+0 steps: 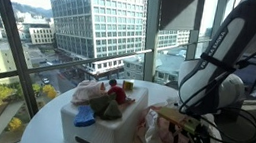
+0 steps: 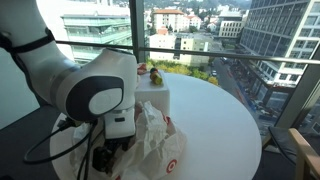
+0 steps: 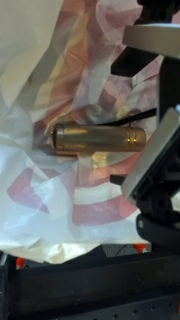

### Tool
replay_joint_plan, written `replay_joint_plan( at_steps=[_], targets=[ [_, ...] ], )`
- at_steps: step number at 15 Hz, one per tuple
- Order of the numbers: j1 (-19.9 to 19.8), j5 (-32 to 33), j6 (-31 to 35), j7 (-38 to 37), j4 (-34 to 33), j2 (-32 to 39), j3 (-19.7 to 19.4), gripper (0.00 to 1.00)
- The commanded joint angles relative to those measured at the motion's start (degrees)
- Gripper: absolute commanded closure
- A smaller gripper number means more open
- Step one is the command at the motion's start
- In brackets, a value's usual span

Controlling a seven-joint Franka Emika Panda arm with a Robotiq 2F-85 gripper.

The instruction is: Remove the items from the plastic bag and put them on the white basket

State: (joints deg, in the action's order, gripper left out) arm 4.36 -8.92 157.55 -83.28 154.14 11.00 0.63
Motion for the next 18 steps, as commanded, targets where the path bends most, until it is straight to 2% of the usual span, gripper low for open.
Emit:
replay_joint_plan(
  at_steps=[1, 3, 4, 5, 8, 10, 13, 14, 15, 17, 18],
  targets=[
    [0.74, -0.78, 4.62, -1.13, -0.03, 4.10, -1.38, 0.00],
    [2.43, 0.83, 8.71, -3.42, -0.13, 6.24, -3.68, 0.00],
    [3.21, 0.64, 10.56, -4.08, -0.07, 6.80, -4.53, 0.25],
    [3.87, 0.31, 11.99, -4.15, 0.17, 7.08, -5.19, 0.26],
    [10.39, 3.73, 12.53, -8.02, 1.65, 5.33, -10.98, 0.48],
    [16.31, 9.07, 10.54, -12.29, 2.50, 3.93, -16.69, 0.63],
    [25.22, 22.01, 5.33, -22.13, 2.81, 0.82, -25.68, 0.86],
    [26.22, 26.53, 2.70, -25.26, 2.38, -0.34, -26.67, 0.90],
    [26.78, 31.35, -0.03, -29.43, 1.94, -1.51, -27.35, 0.85],
    [24.51, 40.19, -4.03, -35.95, 1.64, -5.15, -25.30, 0.85],
    [28.98, 42.07, -5.43, -38.22, 1.43, -6.14, -29.33, 0.85]
  ],
)
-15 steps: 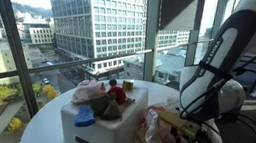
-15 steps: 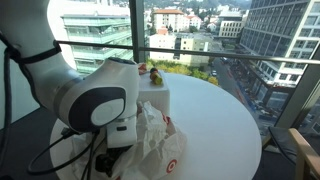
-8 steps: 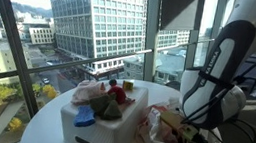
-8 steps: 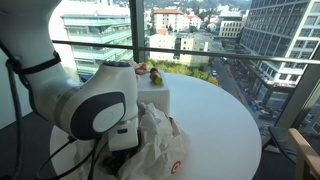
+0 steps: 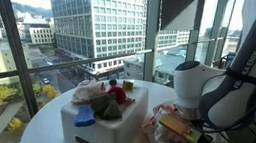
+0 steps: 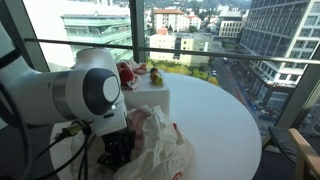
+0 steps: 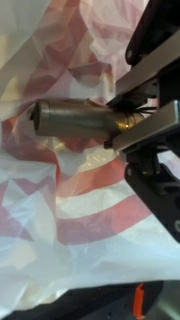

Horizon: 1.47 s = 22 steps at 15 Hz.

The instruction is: Remove the items from the plastic bag and put them on the white basket

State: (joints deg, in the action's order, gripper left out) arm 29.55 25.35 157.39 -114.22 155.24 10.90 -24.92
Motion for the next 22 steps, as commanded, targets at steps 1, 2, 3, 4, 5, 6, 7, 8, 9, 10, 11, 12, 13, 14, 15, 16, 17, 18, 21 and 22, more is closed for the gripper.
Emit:
replay_joint_plan(
  at_steps=[1, 2, 3, 4, 5, 6, 7, 8, 9, 10, 11, 12, 13, 14, 15, 16, 17, 18, 21, 22],
  targets=[
    [3.11, 10.01, -6.64, -9.29, 0.14, -7.58, -3.19, 0.86],
    [-5.12, 13.39, -8.34, -11.96, -0.37, -9.32, 4.53, 0.86],
    [-6.98, 14.96, -9.85, -13.68, -0.61, -10.57, 6.65, 0.86],
    [-9.66, 16.33, -10.21, -15.09, -0.62, -11.96, 9.39, 0.87],
    [-12.45, 16.60, -9.40, -15.35, -0.45, -12.93, 11.88, 0.87],
    [-15.11, 14.76, -6.94, -13.90, -0.33, -12.80, 13.89, 0.87],
    [-17.44, 12.30, -4.50, -11.55, -0.66, -11.81, 15.45, 0.88],
    [-19.33, 11.62, -3.43, -10.98, -1.56, -10.29, 16.68, 0.88],
    [-20.92, 10.70, -1.88, -10.22, -2.09, -9.06, 17.65, 0.88],
    [-22.42, 10.48, 0.38, -9.63, -2.66, -7.52, 18.23, 0.88],
    [-20.16, 11.13, 2.20, -9.65, -3.06, -6.45, 15.15, 0.87],
    [-21.04, 12.76, 3.38, -10.68, -3.98, -5.08, 15.17, 0.87],
    [-21.20, 12.13, 5.04, -9.98, -4.47, -3.84, 14.99, 0.86],
    [-21.32, 11.74, 5.79, -9.57, -4.95, -2.82, 14.97, 0.81],
    [-21.48, 11.35, 6.61, -8.85, -5.35, -1.92, 15.14, 0.44],
    [-21.62, 11.39, 6.95, -8.86, -5.72, -1.31, 15.23, 0.44],
    [-21.70, 11.33, 7.19, -8.90, -5.92, -0.93, 15.31, 0.38],
    [-21.77, 10.84, 7.36, -8.74, -6.01, -0.74, 15.52, 0.31],
    [-21.97, 8.66, 6.79, -6.79, -5.63, -0.99, 16.69, 0.08],
    [-22.40, 7.25, 6.93, -5.45, -5.47, -0.59, 17.14, 0.01]
  ],
)
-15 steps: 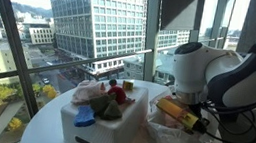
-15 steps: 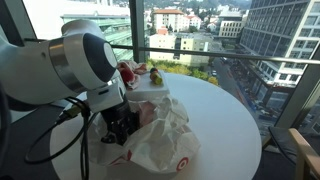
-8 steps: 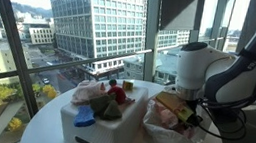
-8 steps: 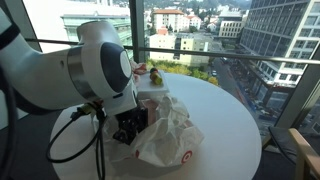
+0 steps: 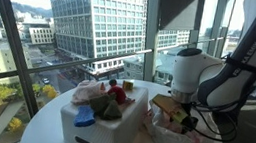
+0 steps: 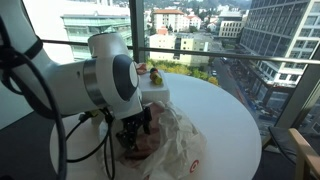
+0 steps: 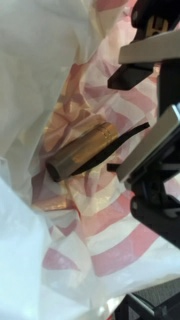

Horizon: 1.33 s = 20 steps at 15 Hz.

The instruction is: Remove the items from the plastic bag and put them on the white basket

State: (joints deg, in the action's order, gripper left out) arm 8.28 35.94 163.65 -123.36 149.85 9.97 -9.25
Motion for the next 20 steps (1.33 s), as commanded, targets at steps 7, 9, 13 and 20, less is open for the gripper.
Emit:
replay_joint_plan(
  at_steps=[7, 9, 13, 20],
  targets=[
    [-2.04, -6.90, -0.22, 10.39, -0.57, 1.86, 2.97, 0.00],
    [-0.58, -4.66, -0.12, 6.07, -0.34, 2.24, 1.12, 0.01],
    [-0.58, -4.66, -0.13, 6.04, -0.22, 2.26, 1.05, 0.00],
    [-2.58, -4.56, -2.06, 9.98, -0.26, 2.13, -0.18, 0.00]
  ],
)
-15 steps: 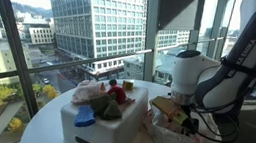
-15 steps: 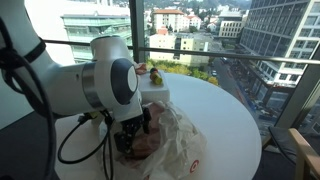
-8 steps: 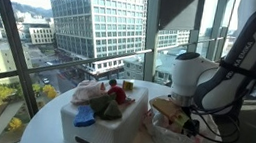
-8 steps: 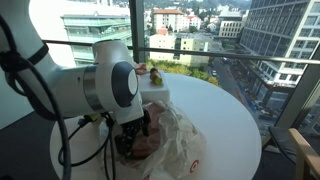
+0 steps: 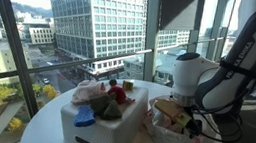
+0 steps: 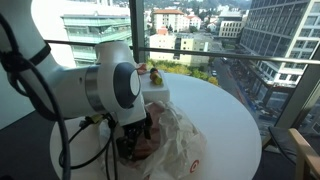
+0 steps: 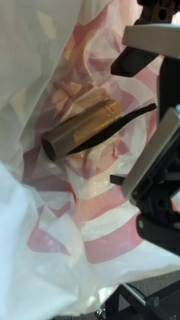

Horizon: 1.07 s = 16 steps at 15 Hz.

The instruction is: Remove the items from the plastic bag and put them on the white basket

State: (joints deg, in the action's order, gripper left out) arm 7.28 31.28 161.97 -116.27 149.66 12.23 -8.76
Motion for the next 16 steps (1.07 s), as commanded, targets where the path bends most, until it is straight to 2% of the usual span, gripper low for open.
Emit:
replay_joint_plan(
  at_steps=[1, 8, 11, 16],
  targets=[
    [-2.09, 0.30, 0.11, 4.08, -0.12, 0.16, -0.99, 0.00],
    [-8.72, -3.59, 5.57, 25.10, 2.41, 1.31, 3.86, 0.00],
    [-10.06, -2.66, 7.43, 29.19, 2.96, 1.89, 5.09, 0.00],
    [-8.89, -0.10, 9.13, 30.11, 2.26, 2.20, 4.20, 0.00]
  ],
)
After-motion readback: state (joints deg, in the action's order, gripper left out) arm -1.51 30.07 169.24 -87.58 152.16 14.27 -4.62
